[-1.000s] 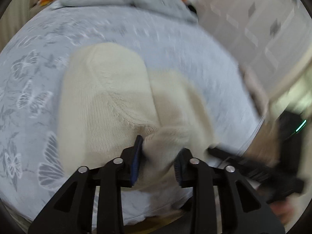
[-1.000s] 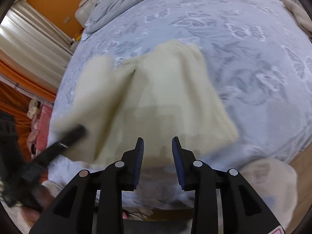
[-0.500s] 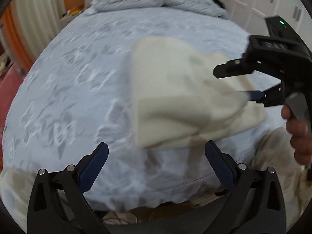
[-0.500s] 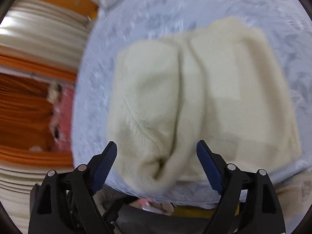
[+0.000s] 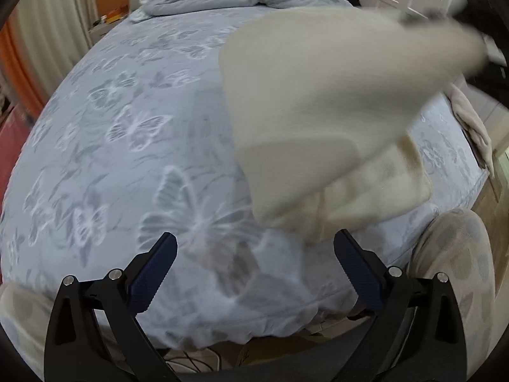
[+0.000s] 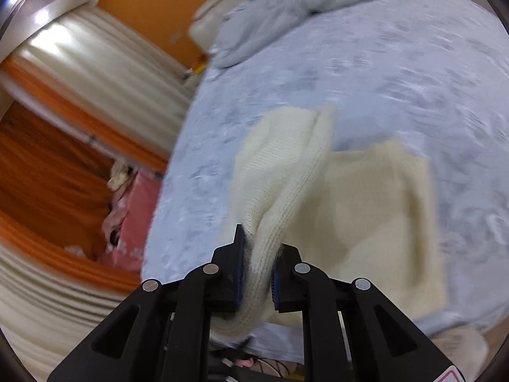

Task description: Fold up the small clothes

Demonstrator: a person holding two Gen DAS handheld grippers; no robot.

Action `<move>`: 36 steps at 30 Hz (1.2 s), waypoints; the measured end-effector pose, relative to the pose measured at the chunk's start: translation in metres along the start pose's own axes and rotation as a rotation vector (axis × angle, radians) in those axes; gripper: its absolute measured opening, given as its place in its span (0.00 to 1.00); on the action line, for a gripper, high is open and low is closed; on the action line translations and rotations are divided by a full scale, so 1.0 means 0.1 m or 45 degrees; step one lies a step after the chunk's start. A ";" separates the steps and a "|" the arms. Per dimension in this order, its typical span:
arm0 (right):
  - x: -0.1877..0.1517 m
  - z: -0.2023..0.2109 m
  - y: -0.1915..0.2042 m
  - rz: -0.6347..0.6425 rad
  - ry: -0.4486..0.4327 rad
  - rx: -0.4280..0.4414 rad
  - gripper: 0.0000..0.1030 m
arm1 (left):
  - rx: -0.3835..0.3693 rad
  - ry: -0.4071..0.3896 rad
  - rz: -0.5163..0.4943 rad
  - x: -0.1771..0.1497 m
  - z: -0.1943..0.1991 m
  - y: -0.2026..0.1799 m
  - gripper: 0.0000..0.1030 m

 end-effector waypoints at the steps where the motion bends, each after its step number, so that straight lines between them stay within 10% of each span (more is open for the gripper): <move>1: -0.05 -0.06 -0.30 -0.069 0.038 -0.022 0.13 | -0.006 0.009 -0.008 0.03 -0.06 -0.05 0.93; 8: -0.20 -0.06 -0.72 -0.180 0.055 0.002 0.13 | -0.016 0.025 -0.059 0.23 -0.30 -0.39 0.92; 10: -0.11 -0.04 -0.62 -0.131 0.032 0.007 0.13 | -0.002 0.060 -0.074 0.25 -0.38 -0.41 0.54; 13: 0.11 0.21 -0.37 -0.080 -0.085 0.072 0.12 | -0.012 0.071 0.003 0.29 -0.36 -0.28 0.30; 18: 0.13 0.52 -0.43 -0.033 -0.218 0.085 0.12 | -0.043 0.034 -0.080 0.35 -0.24 -0.42 0.28; 22: -0.33 -0.21 -1.38 -0.238 0.080 -0.163 0.12 | -0.004 0.138 -0.095 0.18 -0.54 -0.41 0.29; 25: -0.48 -0.25 -1.47 -0.252 0.086 -0.146 0.13 | 0.072 0.131 -0.171 0.11 -0.57 -0.49 0.29; 36: 0.18 -0.14 -1.24 -0.103 -0.065 -0.288 0.63 | 0.072 0.159 -0.126 0.11 -0.59 -0.42 0.33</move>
Point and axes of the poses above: each gripper's, at about its wrist camera, not at the fingertips, and z roughly against the way its jaws point, y to its left, x to its top, the point moved 6 cm from there along -z, roughly the way its jaws point, and after that the axes turned 8 degrees about -x, right-handed, at the moved point
